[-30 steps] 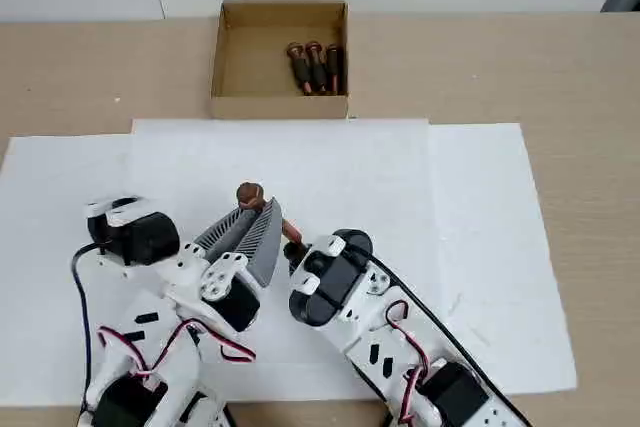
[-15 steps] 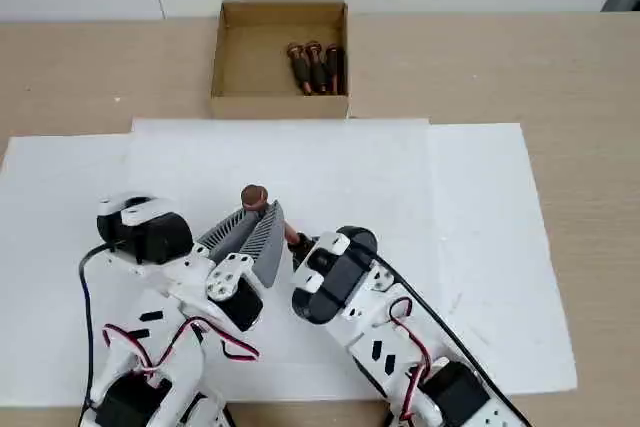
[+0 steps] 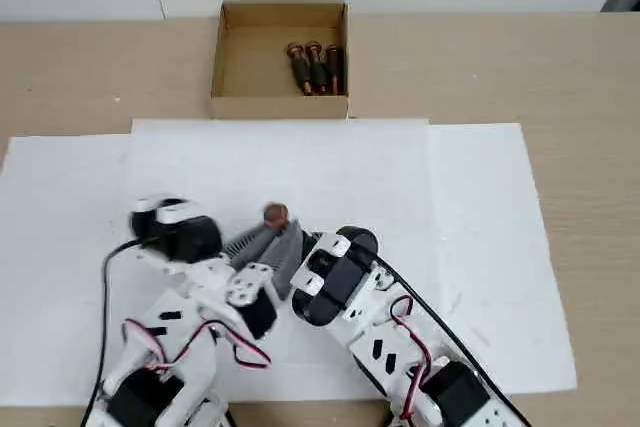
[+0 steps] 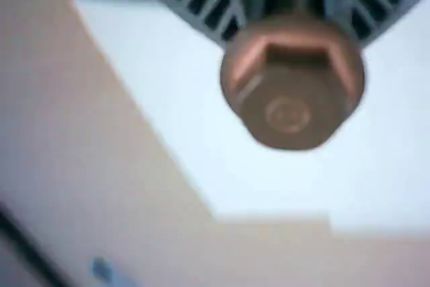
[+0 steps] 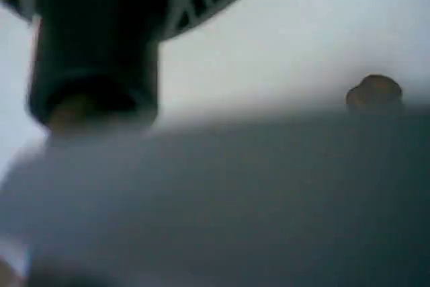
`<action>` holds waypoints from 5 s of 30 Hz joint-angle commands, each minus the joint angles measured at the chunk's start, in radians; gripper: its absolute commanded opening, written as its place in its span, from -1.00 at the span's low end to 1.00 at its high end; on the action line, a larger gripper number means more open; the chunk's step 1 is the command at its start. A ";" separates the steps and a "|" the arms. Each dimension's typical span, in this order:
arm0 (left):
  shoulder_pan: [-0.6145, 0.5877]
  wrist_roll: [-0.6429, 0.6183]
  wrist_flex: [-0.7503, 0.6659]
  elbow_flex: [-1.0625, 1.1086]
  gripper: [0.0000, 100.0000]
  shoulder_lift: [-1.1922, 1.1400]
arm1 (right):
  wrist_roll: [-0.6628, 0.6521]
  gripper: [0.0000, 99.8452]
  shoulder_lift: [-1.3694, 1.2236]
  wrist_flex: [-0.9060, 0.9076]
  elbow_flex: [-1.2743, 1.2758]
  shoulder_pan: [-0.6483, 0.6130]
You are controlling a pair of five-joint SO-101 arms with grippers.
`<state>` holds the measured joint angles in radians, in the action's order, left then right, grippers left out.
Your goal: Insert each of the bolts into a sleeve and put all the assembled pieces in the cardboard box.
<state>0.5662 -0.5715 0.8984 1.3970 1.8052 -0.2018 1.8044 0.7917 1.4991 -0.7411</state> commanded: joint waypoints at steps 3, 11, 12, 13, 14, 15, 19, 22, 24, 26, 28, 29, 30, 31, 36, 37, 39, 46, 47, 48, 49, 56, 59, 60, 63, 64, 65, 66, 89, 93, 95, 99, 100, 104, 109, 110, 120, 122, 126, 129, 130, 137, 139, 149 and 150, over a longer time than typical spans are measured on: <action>0.026 0.003 0.078 0.010 -0.99 0.009 | -0.011 -0.99 0.010 -0.031 -0.026 0.004; 0.021 0.044 0.109 0.028 -0.95 0.009 | -0.011 -0.99 0.010 -0.031 -0.026 0.005; 0.020 0.051 0.109 0.028 -0.90 0.009 | -0.011 -0.99 0.010 -0.031 -0.026 0.005; 0.020 0.052 0.114 0.028 -0.81 0.009 | -0.011 -0.99 0.010 -0.031 -0.025 0.005; 0.020 0.052 0.117 0.028 -0.73 0.009 | -0.011 -0.99 0.010 -0.031 -0.025 0.005; 0.020 0.052 0.123 0.028 -0.67 0.009 | -0.011 -0.99 0.010 -0.031 -0.025 0.005; 0.018 0.052 0.130 0.028 -0.61 0.009 | -0.011 -0.99 0.010 -0.031 -0.021 0.007; 0.017 0.055 0.130 0.028 -0.61 0.009 | -0.009 -0.99 0.010 -0.031 -0.018 0.007; 0.017 0.058 0.130 0.028 -0.61 0.009 | -0.008 -0.99 0.010 -0.030 -0.017 0.007; 0.000 0.081 0.129 0.027 -0.61 0.009 | -0.008 -0.99 0.010 -0.025 -0.017 0.007; -0.034 0.109 0.126 0.025 -0.61 0.009 | -0.009 -0.99 0.010 -0.024 -0.017 0.008; -0.052 0.126 0.126 0.025 -0.61 0.009 | -0.009 -0.99 0.010 -0.024 -0.017 0.008; -0.066 0.140 0.126 0.024 -0.61 0.009 | -0.009 -0.99 0.010 -0.024 -0.017 0.010; -0.081 0.152 0.129 0.016 -0.61 0.009 | -0.009 -0.99 0.008 -0.024 -0.017 0.010; -0.104 0.160 0.132 -0.071 -0.61 0.008 | -0.006 -0.99 0.008 -0.024 -0.015 0.010; -0.101 0.160 0.132 -0.090 -0.61 0.008 | -0.006 -0.99 0.008 -0.024 -0.015 0.010; -0.101 0.160 0.132 -0.116 -0.64 0.008 | -0.009 -0.99 0.008 -0.024 -0.006 0.012; -0.101 0.160 0.130 -0.193 -0.96 0.008 | -0.008 -0.99 0.008 -0.030 0.028 0.012; -0.103 0.160 0.130 -0.197 -0.99 0.008 | -0.008 -0.99 0.008 -0.030 0.028 0.012; -0.106 0.160 0.130 -0.199 -0.99 0.008 | -0.008 -0.99 0.008 -0.030 0.028 0.012; -0.106 0.160 0.130 -0.199 -0.99 0.008 | -0.008 -0.99 0.008 -0.030 0.028 0.013; -0.255 0.161 0.130 -0.156 -0.99 0.008 | 0.078 -0.99 0.002 -0.025 0.018 0.196; -0.381 0.233 0.126 -0.071 -0.99 0.008 | 0.158 -0.99 0.001 -0.022 0.020 0.265; -0.420 0.275 0.123 -0.039 -0.99 0.008 | 0.181 -0.99 0.001 -0.022 0.020 0.274; -0.522 0.382 0.103 0.059 -0.99 0.009 | 0.210 -0.99 -0.001 -0.022 -0.003 0.282; -0.549 0.405 0.094 0.085 -0.99 0.009 | 0.209 -0.99 -0.007 -0.027 -0.020 0.282; -0.571 0.425 0.087 0.110 -0.99 0.009 | 0.209 -0.99 -0.021 -0.030 -0.048 0.282; -0.585 0.451 0.086 0.130 -0.99 0.009 | 0.209 -0.99 -0.048 -0.030 -0.080 0.282; -0.592 0.537 0.060 0.257 -0.99 0.011 | 0.176 -0.99 -1.936 -0.288 -1.628 0.446; -0.592 0.537 0.060 0.257 -0.99 0.011 | 0.092 -0.99 -2.242 -0.285 -1.941 0.443; -0.592 0.537 0.060 0.257 -0.99 0.011 | 0.061 -0.99 -2.368 -0.285 -2.082 0.435; -0.592 0.537 0.060 0.259 -0.99 0.011 | -0.029 -0.99 -2.572 -0.283 -2.308 0.394; -0.592 0.537 0.060 0.259 -0.99 0.011 | -0.051 -0.99 -2.614 -0.283 -2.354 0.381; -0.592 0.537 0.060 0.259 -0.99 0.011 | -0.126 -0.99 -2.747 -0.285 -2.493 0.334; -0.592 0.537 0.060 0.259 -0.99 0.011 | -0.158 -0.98 -2.855 -0.282 -2.605 0.306; -0.592 0.537 0.060 0.259 -0.99 0.011 | -0.166 -0.98 -2.867 -0.282 -2.622 0.302; -0.592 0.537 0.060 0.259 -0.99 0.011 | -0.180 -0.61 -2.882 -0.191 -2.645 0.298; -0.592 0.537 0.060 0.259 -0.99 0.011 | -0.180 -0.63 -2.881 -0.185 -2.647 0.300; -0.592 0.537 0.060 0.259 -0.99 0.011 | -0.181 -0.73 -2.855 -0.120 -2.688 0.300; -0.592 0.537 0.060 0.259 -0.99 0.011 | -0.181 -0.90 -2.810 0.074 -2.773 0.294; -0.592 0.537 0.060 0.259 -0.99 0.011 | -0.181 -0.97 -2.796 0.139 -2.797 0.289; -0.592 0.534 0.060 0.259 -0.99 0.011 | -0.180 -0.99 -2.755 0.555 -3.003 0.323; -0.592 0.534 0.060 0.259 -0.99 0.011 | -0.180 -0.99 -2.755 0.639 -3.052 0.329; -0.592 0.534 0.060 0.259 -0.99 0.011 | -0.175 -0.99 -2.720 0.943 -3.176 0.343; -0.592 0.534 0.060 0.259 -0.99 0.011 | -0.172 -0.99 -2.692 0.946 -3.170 0.338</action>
<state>-0.0261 -0.0391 0.9812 1.6579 1.8052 -0.3705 -0.9989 1.7016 -1.6356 -0.4097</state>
